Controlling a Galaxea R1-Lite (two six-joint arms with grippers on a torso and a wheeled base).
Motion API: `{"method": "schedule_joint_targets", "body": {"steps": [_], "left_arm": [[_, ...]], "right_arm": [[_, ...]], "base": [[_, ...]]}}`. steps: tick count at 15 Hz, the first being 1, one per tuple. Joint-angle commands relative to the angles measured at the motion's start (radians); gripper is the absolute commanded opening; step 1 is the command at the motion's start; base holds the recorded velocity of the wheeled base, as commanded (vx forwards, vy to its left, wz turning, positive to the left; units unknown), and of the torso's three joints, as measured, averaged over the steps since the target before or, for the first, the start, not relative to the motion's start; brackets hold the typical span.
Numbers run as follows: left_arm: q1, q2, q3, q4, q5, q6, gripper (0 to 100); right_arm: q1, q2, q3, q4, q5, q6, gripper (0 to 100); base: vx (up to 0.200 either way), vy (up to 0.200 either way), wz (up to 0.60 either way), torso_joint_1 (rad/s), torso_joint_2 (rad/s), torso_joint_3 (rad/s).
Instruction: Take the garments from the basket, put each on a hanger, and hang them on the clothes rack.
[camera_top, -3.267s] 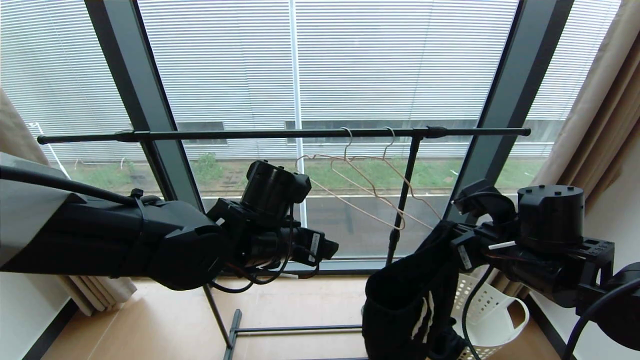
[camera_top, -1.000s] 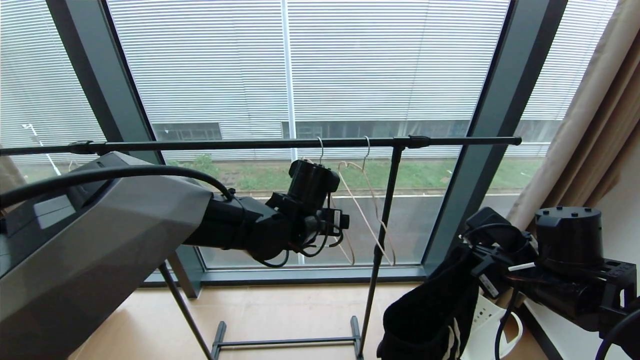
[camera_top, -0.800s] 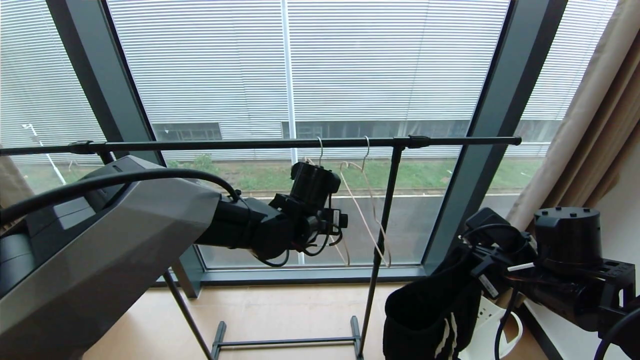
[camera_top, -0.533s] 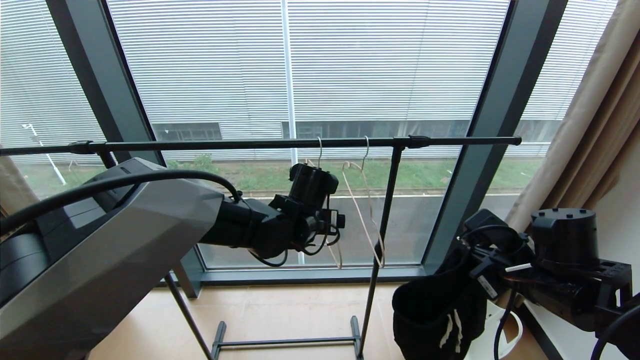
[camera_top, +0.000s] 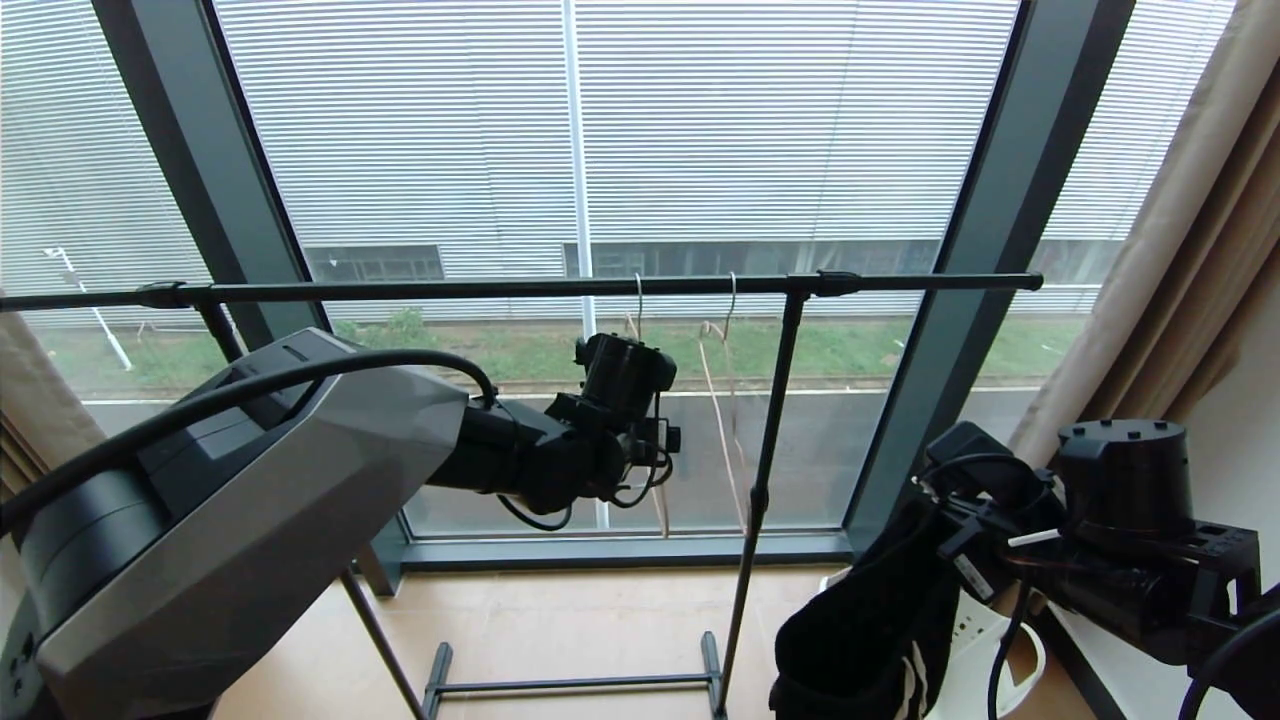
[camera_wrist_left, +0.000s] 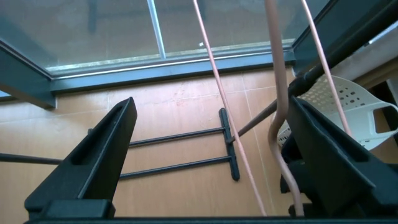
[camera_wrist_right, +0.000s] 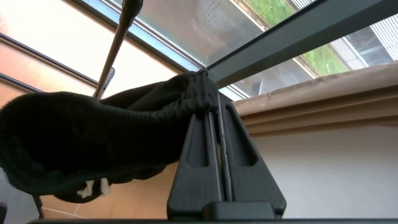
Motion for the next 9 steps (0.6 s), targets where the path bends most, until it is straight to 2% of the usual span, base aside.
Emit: {"method": "schedule_joint_targets", "body": {"steps": [1,9], "left_arm": [[0.001,0.021,-0.012,0.001,0.005,0.001,100],[0.005,0.035,-0.07,0.004,0.024,0.004,100]], "right_arm": [[0.0,0.001,0.004,-0.001,0.0,0.0,0],[0.0,0.004,0.004,-0.001,0.0,0.0,0]], "base": [[0.0,0.0,0.0,0.0,0.0,0.0],[0.0,0.0,0.0,0.0,0.0,0.0]]}}
